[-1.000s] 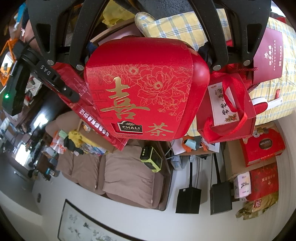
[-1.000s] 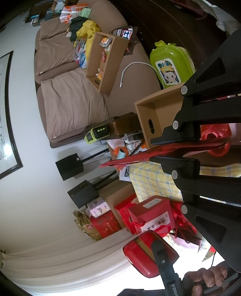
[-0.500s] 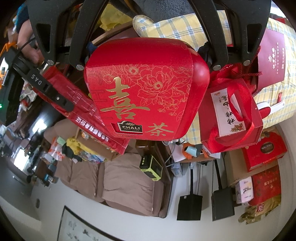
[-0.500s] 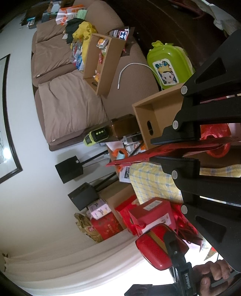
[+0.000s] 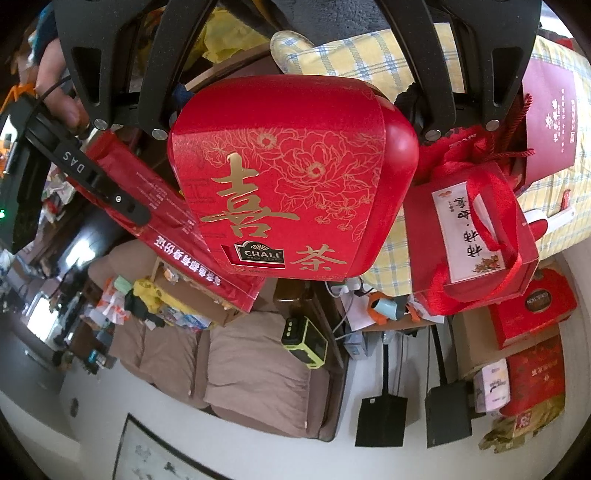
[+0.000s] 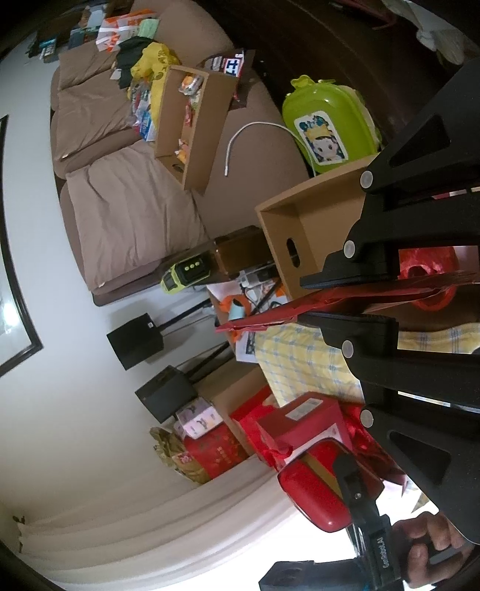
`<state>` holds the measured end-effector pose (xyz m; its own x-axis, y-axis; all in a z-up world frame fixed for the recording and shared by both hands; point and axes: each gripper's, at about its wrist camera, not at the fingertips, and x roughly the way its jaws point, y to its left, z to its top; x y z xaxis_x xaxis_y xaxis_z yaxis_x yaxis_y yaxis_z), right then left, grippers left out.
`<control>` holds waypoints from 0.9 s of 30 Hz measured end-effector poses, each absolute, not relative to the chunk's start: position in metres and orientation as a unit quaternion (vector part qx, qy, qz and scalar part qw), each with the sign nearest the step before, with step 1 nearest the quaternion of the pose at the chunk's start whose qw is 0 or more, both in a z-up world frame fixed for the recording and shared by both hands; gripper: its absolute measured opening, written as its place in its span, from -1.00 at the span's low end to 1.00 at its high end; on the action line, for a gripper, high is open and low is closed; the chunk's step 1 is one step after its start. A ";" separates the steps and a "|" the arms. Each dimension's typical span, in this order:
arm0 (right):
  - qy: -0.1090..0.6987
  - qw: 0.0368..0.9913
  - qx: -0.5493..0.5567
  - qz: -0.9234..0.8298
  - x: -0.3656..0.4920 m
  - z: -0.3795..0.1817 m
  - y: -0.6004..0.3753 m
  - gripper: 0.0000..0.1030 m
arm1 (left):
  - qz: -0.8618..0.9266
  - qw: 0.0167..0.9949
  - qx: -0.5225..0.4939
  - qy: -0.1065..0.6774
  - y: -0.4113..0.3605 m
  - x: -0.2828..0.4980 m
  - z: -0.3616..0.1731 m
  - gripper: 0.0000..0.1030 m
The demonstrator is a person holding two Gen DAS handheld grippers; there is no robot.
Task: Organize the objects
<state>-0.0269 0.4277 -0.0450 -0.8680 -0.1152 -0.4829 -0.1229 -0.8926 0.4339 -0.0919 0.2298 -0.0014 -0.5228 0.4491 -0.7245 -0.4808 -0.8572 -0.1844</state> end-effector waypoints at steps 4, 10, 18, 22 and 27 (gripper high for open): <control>0.242 0.007 -0.260 0.935 -0.027 -0.050 0.434 -0.79 | 0.871 0.268 -0.412 0.020 0.231 -0.093 -0.004 0.54; 0.254 0.024 -0.271 0.928 -0.029 -0.061 0.445 -0.79 | 0.867 0.265 -0.422 0.018 0.233 -0.098 -0.013 0.54; 0.264 0.030 -0.301 0.916 -0.040 -0.086 0.447 -0.79 | 0.863 0.265 -0.429 0.020 0.233 -0.097 -0.021 0.54; 0.264 0.030 -0.317 0.910 -0.047 -0.099 0.444 -0.79 | 0.863 0.265 -0.431 0.020 0.233 -0.098 -0.022 0.54; 0.271 0.035 -0.337 0.901 -0.054 -0.116 0.444 -0.79 | 0.862 0.262 -0.434 0.016 0.231 -0.100 -0.026 0.54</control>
